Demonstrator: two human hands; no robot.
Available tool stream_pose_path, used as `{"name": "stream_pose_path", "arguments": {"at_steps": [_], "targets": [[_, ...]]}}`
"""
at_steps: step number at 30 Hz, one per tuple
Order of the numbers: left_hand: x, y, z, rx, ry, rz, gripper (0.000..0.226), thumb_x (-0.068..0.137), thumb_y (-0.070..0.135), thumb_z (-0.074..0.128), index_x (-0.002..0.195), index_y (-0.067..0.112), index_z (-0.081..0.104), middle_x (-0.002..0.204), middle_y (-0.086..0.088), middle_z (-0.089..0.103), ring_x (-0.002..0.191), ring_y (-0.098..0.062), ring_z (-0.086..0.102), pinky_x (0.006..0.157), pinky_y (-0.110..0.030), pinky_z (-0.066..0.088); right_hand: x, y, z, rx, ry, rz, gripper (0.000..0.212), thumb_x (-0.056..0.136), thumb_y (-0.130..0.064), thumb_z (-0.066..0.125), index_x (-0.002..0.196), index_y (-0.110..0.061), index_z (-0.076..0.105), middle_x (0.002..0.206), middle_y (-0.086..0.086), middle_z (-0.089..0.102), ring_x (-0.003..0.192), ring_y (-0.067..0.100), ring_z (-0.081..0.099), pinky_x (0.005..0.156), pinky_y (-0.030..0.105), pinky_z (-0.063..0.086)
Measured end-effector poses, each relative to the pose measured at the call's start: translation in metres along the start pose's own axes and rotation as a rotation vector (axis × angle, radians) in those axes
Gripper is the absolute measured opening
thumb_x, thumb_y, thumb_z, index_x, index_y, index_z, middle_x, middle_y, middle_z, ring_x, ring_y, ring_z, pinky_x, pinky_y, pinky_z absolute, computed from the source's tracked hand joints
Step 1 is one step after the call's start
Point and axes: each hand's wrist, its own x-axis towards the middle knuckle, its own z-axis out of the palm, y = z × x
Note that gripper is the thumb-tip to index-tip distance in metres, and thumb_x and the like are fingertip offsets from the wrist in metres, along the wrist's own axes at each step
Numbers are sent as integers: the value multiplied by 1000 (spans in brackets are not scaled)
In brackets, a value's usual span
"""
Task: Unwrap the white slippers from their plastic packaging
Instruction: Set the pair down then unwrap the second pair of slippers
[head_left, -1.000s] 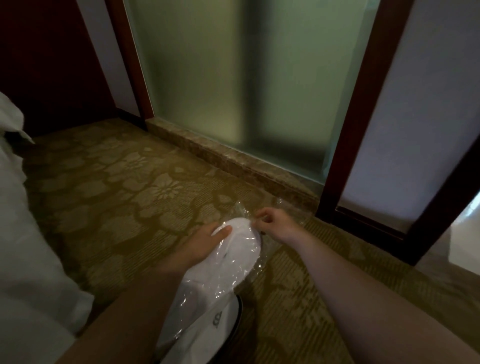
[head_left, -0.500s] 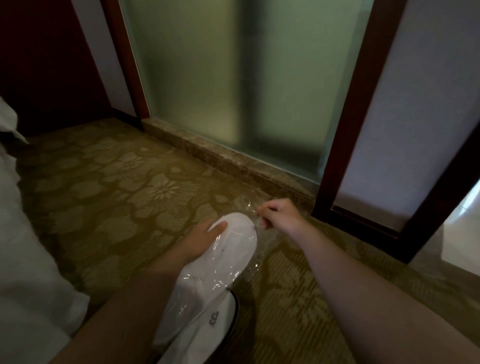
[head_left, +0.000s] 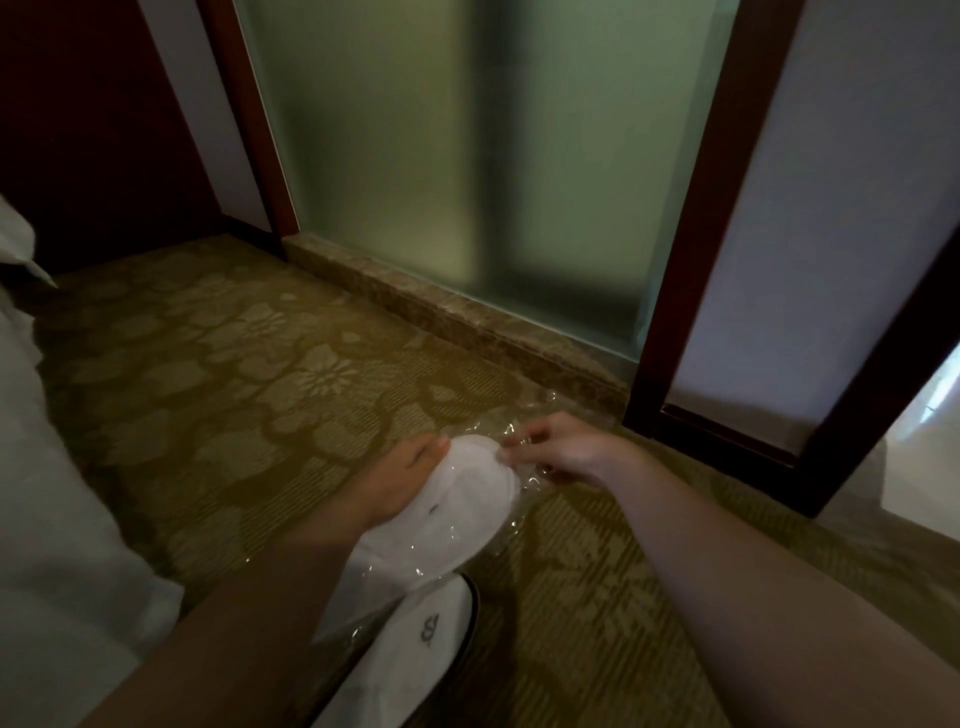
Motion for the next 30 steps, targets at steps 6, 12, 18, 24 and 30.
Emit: {"name": "stream_pose_path", "arguments": {"at_steps": [6,12,18,24,30], "targets": [[0,6,2,40,-3,62,38,95,48,34,99,27,64,97,-2,67,92,-22,61,82,-35,50,-2,-11,8,-191,-46,-45,24,77,-35,72,88,-15,66,78,-3,58,65,9,52,53,20,41],[-4,4,-1,74,17,48,73,68,75,43,120,27,60,110,4,69,98,-14,65,89,-37,53,-6,-15,2,-79,107,-125,19,86,-40,59,79,-23,65,81,-4,63,73,9,59,58,23,40],[0,-5,4,88,-4,-67,64,66,73,52,106,25,62,84,15,60,80,-10,60,67,-25,46,-7,1,-20,208,467,-58,30,88,-44,53,88,-17,66,86,0,63,79,16,60,57,25,38],[7,-9,18,120,-64,-62,33,72,64,59,72,32,53,71,10,56,64,-6,55,53,-23,42,-8,31,-49,636,844,-2,38,88,-39,57,112,-10,63,105,7,58,90,21,52,76,30,37],[8,-21,22,296,-130,-66,52,78,59,59,114,22,62,99,6,69,85,-14,65,66,-24,52,-15,70,-74,881,1215,116,40,86,-37,61,115,-10,62,103,5,57,94,23,53,80,28,38]]}}
